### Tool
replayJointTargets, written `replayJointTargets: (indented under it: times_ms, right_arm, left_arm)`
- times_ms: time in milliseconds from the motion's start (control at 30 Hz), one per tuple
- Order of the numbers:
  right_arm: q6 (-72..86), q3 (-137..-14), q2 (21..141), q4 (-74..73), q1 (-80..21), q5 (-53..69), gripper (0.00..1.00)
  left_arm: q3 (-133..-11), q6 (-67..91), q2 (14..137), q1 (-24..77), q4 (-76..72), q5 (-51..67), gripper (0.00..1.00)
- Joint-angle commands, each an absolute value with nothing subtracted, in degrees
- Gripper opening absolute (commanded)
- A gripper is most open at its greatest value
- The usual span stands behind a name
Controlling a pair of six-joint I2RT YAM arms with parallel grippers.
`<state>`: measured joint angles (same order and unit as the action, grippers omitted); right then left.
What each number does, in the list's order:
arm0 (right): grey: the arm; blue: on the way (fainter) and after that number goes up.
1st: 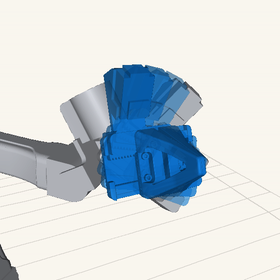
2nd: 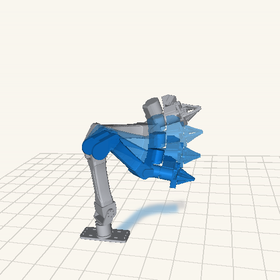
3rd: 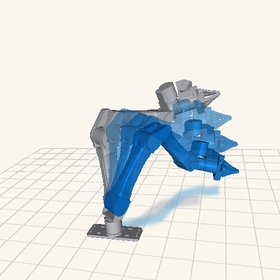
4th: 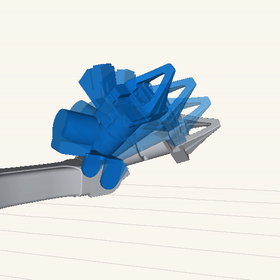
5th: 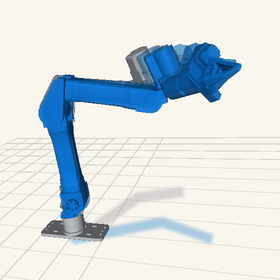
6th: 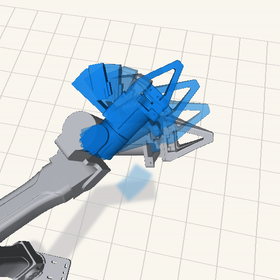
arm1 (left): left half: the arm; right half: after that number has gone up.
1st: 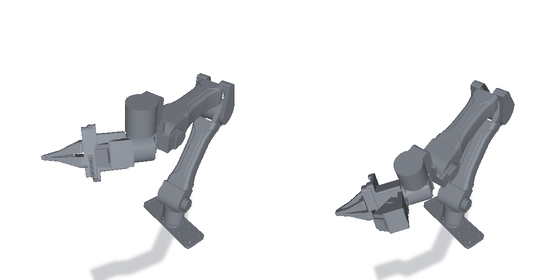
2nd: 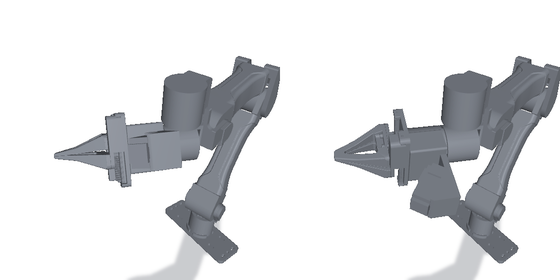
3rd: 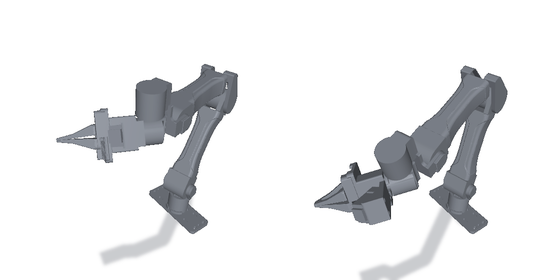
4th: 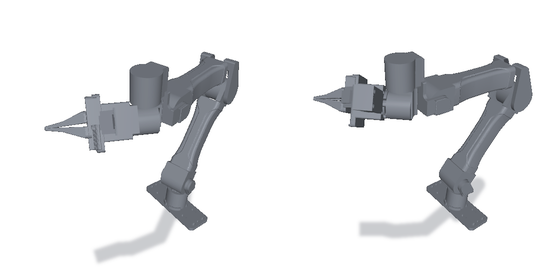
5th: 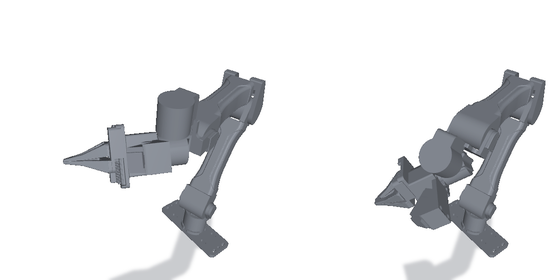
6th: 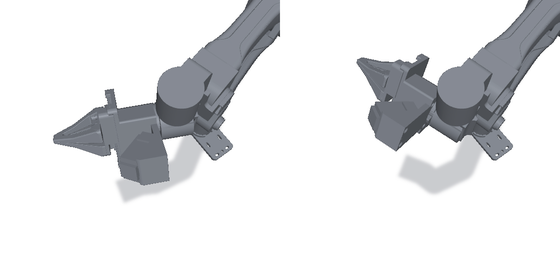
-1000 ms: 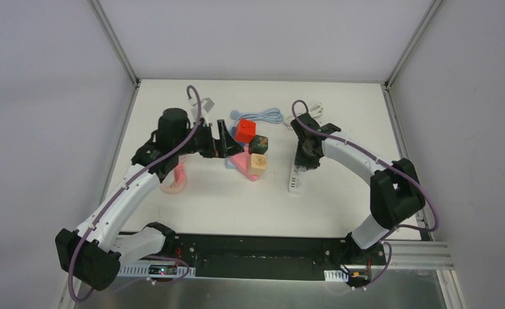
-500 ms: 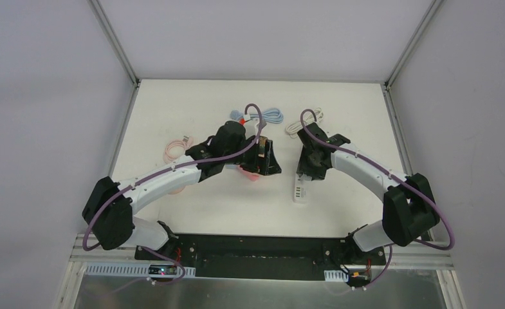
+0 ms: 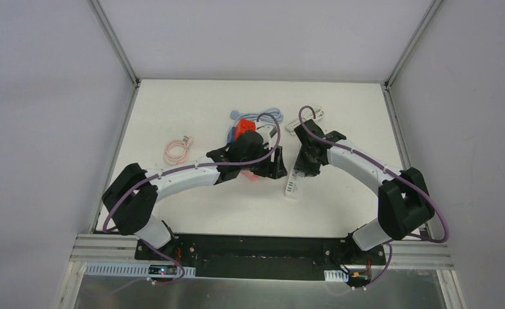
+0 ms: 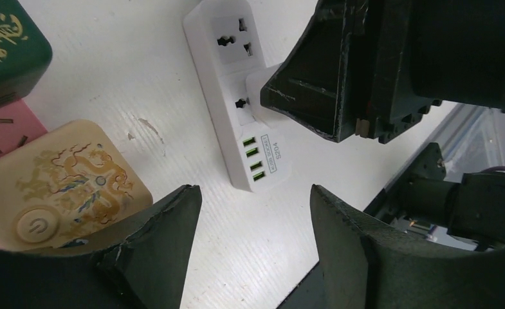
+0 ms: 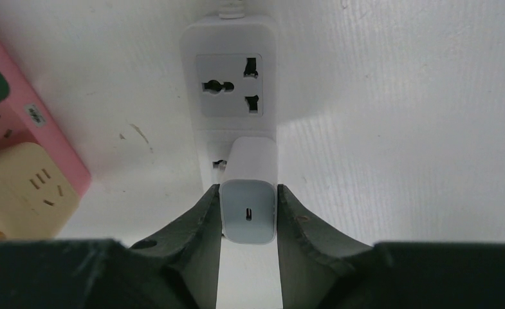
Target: Pull the plug off the socket
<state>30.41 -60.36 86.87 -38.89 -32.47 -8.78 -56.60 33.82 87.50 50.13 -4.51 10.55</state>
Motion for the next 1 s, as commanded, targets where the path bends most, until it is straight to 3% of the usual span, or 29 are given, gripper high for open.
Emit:
replayJointTargets:
  times_ms: [0, 400, 567, 967]
  right_arm:
    - [37.5, -63.3, 88.6, -35.3, -33.3, -6.2, 0.00]
    - [37.2, -62.7, 88.1, -35.7, -33.3, -3.9, 0.00]
    - [36.6, -62.0, 87.5, -36.1, -33.3, -3.6, 0.00]
    - [33.9, -68.8, 87.9, -39.3, -32.9, -0.6, 0.00]
  left_arm:
    - [-56.2, 33.2, 89.7, 52.2, -8.0, 4.4, 0.64]
    - [-55.7, 30.7, 95.3, 57.2, -10.7, -2.8, 0.51]
    - [-54.6, 30.3, 98.3, 57.9, -11.9, -4.3, 0.38]
    - [-52.3, 28.2, 100.6, 59.3, -12.8, -3.8, 0.37]
